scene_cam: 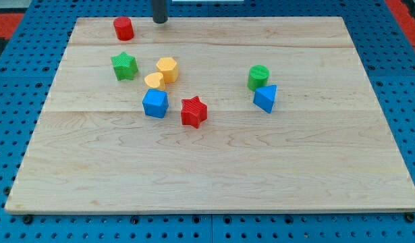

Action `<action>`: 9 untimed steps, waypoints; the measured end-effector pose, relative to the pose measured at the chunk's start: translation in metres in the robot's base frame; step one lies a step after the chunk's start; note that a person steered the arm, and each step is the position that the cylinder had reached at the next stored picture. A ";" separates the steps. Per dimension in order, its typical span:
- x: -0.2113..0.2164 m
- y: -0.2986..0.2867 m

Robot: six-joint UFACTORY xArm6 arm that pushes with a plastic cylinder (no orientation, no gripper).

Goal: Slide the red circle to the left of the green star

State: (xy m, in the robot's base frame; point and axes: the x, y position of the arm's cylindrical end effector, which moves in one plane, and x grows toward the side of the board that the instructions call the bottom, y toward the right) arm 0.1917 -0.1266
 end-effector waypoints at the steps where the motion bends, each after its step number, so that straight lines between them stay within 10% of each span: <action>1: 0.032 -0.032; 5: 0.053 -0.126; 6: 0.004 -0.109; 9: 0.087 -0.081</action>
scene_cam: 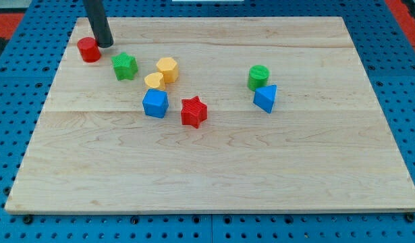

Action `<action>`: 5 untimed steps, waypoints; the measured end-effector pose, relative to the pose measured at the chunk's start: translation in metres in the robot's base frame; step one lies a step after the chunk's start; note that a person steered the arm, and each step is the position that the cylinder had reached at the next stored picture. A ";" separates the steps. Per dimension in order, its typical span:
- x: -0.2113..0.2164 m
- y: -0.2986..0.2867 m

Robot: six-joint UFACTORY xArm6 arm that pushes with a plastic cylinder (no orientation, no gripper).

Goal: Slide the red circle to the left of the green star

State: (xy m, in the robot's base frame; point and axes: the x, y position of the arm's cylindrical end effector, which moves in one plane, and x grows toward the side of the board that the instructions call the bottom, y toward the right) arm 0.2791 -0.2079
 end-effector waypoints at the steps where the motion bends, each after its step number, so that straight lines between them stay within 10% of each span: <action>1: -0.032 -0.028; 5: 0.005 -0.002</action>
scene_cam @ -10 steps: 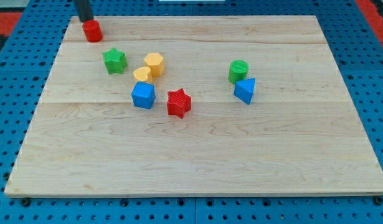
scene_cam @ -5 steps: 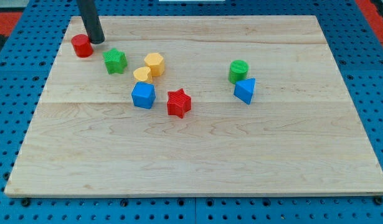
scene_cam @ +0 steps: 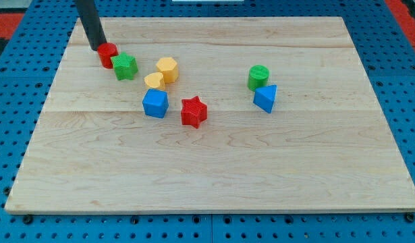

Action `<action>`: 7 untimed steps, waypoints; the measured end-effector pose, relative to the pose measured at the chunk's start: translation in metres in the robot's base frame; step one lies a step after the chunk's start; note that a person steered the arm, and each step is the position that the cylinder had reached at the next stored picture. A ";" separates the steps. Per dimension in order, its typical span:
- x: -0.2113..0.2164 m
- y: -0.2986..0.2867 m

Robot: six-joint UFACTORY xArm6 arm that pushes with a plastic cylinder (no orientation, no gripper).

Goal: Slide the red circle to the left of the green star

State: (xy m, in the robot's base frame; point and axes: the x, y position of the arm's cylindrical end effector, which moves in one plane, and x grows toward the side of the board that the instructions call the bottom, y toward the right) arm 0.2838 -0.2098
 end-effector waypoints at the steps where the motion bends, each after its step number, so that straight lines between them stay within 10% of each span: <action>1: -0.023 0.006; 3: 0.006 0.100; 7: 0.024 -0.002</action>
